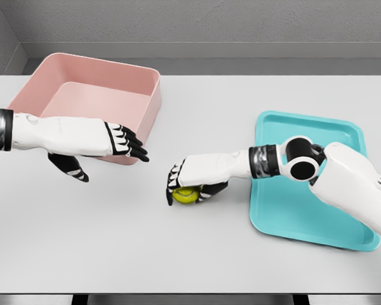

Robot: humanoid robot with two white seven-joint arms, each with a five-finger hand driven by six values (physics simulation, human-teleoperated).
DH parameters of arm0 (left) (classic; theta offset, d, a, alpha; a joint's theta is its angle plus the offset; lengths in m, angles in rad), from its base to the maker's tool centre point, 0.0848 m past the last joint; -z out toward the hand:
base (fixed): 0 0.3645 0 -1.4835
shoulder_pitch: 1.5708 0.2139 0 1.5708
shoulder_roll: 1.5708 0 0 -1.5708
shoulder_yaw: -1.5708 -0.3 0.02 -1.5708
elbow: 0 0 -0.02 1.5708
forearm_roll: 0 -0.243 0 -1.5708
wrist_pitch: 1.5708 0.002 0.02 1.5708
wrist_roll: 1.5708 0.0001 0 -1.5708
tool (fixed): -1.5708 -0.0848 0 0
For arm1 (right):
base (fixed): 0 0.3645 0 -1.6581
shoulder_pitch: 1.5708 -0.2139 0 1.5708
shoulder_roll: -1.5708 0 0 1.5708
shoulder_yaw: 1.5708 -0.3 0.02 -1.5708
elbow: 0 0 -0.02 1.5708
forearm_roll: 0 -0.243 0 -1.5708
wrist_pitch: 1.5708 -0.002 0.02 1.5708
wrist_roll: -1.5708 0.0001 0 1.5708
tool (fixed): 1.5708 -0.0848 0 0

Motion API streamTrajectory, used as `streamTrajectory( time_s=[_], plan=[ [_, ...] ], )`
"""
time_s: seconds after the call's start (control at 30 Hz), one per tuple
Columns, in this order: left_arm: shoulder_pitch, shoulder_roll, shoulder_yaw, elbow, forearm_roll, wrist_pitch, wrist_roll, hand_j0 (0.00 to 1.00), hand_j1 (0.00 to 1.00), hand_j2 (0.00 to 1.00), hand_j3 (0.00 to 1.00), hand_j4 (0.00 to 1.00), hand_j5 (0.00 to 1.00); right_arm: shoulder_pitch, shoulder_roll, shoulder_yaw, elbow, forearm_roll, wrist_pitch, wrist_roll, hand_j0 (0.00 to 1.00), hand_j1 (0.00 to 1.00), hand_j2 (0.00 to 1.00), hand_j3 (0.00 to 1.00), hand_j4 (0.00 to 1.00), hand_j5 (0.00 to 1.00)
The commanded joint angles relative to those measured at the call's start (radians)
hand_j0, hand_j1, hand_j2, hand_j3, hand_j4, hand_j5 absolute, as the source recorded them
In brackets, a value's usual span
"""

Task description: Put the tennis from the blue tray into the pink basket with both arms

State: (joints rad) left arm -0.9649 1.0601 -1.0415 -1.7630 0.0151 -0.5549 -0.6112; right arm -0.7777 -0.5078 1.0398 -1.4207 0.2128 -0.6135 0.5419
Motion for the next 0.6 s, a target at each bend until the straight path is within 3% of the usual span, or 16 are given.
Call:
streamTrajectory(
  time_s=[0.0,0.17,0.3,0.57],
  plan=[
    [0.0,0.009,0.001,0.0,0.005,0.003,0.0,1.0,1.0,1.0,1.0,1.0,1.0,0.0,0.003,0.003,0.003,0.0,0.003,0.0,0.56,0.56,0.56,0.56,0.56,0.56],
    [-0.002,0.012,0.008,-0.001,0.008,0.001,0.0,1.0,1.0,1.0,1.0,1.0,1.0,0.0,0.003,0.003,0.005,0.002,0.003,0.0,0.61,0.61,0.61,0.61,0.61,0.61],
    [-0.002,0.011,0.008,-0.001,0.009,-0.022,0.0,1.0,1.0,1.0,1.0,1.0,1.0,0.0,0.003,0.003,0.006,0.004,0.003,-0.002,0.98,0.98,0.98,0.98,0.98,0.98],
    [-0.003,0.015,0.008,-0.001,0.011,-0.056,0.0,1.0,1.0,1.0,1.0,1.0,1.0,-0.005,-0.003,0.0,-0.001,0.002,0.003,-0.002,1.0,1.0,1.0,1.0,1.0,1.0]
  ],
)
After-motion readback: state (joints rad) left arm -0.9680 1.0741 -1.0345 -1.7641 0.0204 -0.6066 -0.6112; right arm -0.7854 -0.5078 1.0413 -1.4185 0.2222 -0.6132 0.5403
